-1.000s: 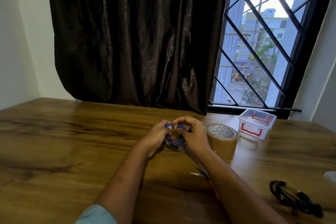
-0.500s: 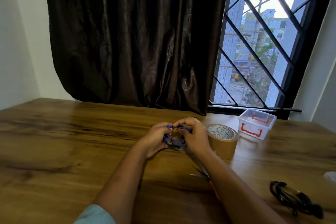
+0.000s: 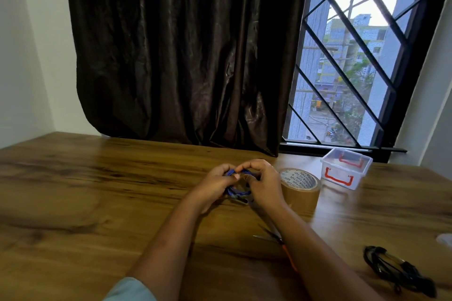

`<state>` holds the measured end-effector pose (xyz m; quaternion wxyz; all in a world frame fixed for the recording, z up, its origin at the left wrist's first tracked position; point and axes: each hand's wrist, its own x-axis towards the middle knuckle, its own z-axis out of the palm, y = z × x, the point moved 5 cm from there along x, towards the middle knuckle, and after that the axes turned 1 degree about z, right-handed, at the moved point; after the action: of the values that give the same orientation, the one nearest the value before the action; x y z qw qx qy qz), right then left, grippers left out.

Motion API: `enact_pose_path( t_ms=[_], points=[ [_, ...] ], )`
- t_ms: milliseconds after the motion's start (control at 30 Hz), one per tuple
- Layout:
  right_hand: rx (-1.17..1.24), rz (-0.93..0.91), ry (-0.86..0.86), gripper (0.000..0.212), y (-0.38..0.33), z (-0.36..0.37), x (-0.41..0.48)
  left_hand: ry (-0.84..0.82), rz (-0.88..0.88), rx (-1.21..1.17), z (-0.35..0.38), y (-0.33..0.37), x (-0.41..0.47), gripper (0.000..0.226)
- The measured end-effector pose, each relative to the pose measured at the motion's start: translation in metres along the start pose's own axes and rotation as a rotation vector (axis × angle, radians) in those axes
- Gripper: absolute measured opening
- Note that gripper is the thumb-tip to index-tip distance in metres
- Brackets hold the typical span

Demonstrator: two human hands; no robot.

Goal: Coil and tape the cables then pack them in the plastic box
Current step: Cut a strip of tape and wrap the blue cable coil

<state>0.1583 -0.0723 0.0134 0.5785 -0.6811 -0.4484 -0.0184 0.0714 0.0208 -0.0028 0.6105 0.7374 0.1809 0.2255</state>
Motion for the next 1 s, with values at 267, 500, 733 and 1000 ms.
enact_pose_path(
  t_ms=[267,500,733,1000],
  points=[
    [0.051,-0.007,-0.012,0.030,-0.001,0.001,0.001,0.238,0.313,0.362,-0.003,0.010,-0.001,0.016],
    [0.200,0.012,-0.101,0.034,-0.001,0.003,0.002,0.403,0.557,0.655,-0.004,0.021,-0.006,0.005],
    [0.363,0.084,-0.086,0.021,0.008,0.005,0.005,0.388,0.617,0.749,-0.002,0.024,-0.010,0.007],
    [0.460,0.191,-0.063,0.013,0.014,0.001,0.010,0.376,0.686,0.802,0.004,0.032,-0.018,0.009]
  ],
)
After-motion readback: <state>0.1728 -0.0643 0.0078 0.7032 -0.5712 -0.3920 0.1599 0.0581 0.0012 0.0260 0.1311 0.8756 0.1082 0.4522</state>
